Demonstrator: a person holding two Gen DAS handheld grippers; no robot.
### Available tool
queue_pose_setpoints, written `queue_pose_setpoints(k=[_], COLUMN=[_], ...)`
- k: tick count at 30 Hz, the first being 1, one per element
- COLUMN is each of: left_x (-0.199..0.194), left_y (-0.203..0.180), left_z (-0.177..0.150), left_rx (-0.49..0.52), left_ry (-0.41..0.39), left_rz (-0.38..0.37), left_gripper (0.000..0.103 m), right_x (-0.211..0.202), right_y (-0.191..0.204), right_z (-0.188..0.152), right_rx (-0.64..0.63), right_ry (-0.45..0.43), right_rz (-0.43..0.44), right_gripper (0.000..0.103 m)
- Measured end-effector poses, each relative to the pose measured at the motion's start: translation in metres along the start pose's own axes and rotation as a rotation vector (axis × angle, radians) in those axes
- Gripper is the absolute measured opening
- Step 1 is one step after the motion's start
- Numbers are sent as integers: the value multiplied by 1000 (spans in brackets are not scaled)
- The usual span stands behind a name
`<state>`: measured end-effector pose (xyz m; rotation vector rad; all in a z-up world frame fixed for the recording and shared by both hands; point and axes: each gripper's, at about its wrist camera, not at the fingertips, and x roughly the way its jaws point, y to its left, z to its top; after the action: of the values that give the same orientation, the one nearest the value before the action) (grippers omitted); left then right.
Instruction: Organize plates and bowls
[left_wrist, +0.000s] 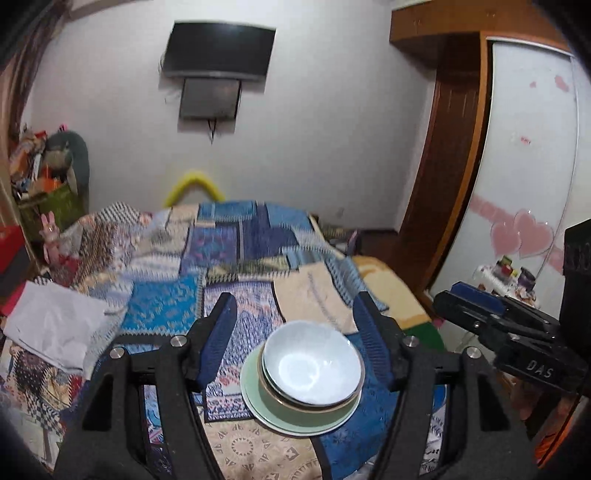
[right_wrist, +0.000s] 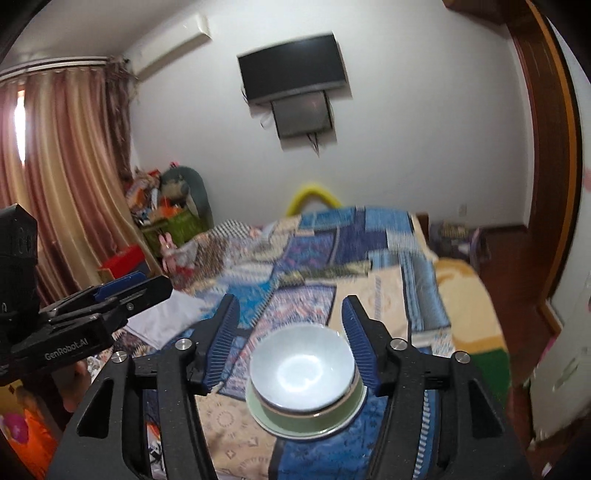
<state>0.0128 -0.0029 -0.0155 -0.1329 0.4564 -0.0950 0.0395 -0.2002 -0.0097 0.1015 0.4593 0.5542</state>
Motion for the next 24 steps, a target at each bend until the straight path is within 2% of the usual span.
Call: queue_pose_setpoints(k=[7,10,16,24], left_x=[-38,-45,-49,-53], left_y=[-9,-10,-9,-8], left_z=[4,4,2,-2], left_rx=[31,36,33,27], left_ry=[-121,-150,-173,-181], left_rz=[18,27,40,44], left_gripper=[92,100,102,103], right_x=[-15,-17,-22,-27], right_y=[8,11,12,14], right_z=[3,2,1,0], right_rx=[-19,-19,-21,-31], right_ry=[-77,-96,-134,-155], right_rz=[1,-5,-29,-47], right_gripper=[81,86,100,103])
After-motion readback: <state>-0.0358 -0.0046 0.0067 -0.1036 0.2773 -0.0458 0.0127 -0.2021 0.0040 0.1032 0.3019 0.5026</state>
